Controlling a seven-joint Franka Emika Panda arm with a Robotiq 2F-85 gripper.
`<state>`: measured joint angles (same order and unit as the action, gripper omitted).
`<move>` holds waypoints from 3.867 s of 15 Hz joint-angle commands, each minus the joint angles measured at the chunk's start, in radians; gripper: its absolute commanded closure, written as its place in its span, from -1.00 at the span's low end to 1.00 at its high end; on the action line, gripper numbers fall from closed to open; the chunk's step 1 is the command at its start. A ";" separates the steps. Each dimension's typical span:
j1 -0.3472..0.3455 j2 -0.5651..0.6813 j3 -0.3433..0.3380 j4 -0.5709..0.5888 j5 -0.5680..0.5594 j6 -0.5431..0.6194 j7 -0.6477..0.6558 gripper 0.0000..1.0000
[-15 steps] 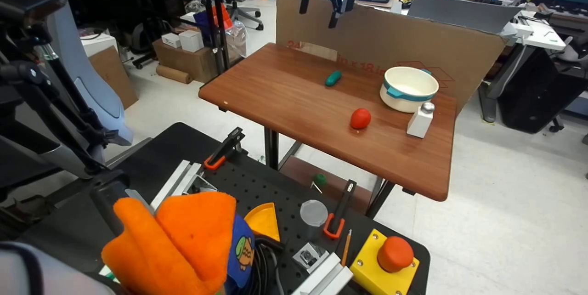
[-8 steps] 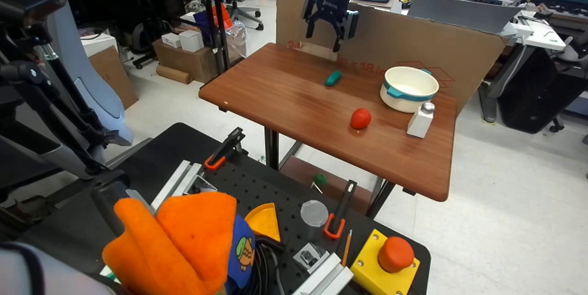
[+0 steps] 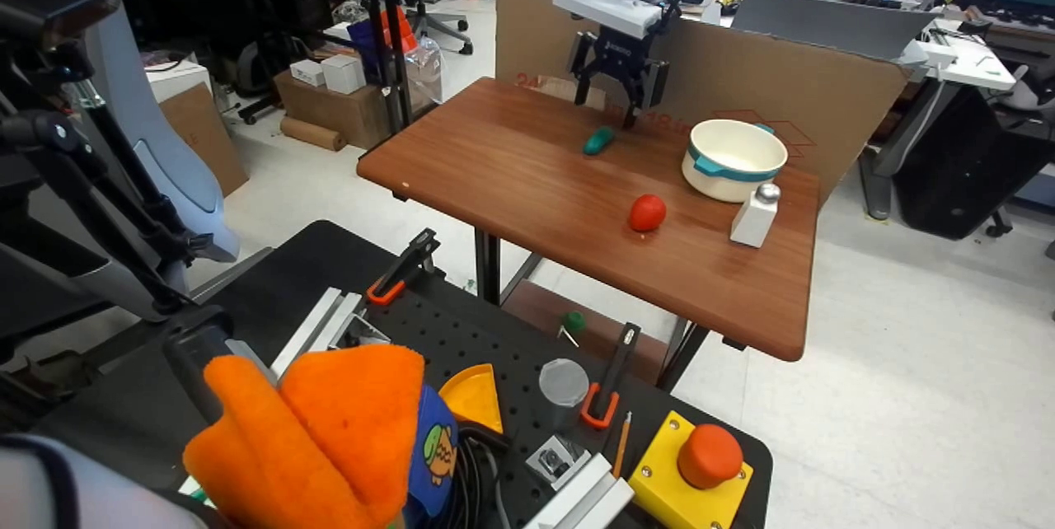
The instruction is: Move the blue object on the table
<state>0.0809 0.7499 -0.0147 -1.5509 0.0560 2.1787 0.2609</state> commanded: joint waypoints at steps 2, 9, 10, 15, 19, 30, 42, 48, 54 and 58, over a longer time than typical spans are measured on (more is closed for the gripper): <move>0.007 0.027 -0.023 0.008 -0.026 0.003 0.003 -1.00; 0.032 0.060 -0.003 -0.007 -0.018 0.032 0.002 -1.00; 0.035 0.067 -0.004 -0.004 -0.019 0.039 0.004 -0.50; 0.043 0.055 -0.007 -0.011 -0.021 0.065 0.006 0.05; 0.044 0.035 0.001 -0.012 -0.010 0.039 0.014 0.59; 0.068 -0.116 0.162 -0.303 0.073 0.230 -0.101 0.83; 0.071 -0.100 0.201 -0.331 0.152 0.108 -0.182 -0.16; 0.115 -0.129 0.144 -0.377 0.089 0.146 -0.107 -0.81; 0.125 -0.264 0.090 -0.474 0.008 0.136 -0.019 -1.00; 0.088 -0.423 0.099 -0.524 0.051 0.070 -0.025 -1.00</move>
<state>0.1891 0.4770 0.0771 -1.9987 0.0811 2.2957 0.2267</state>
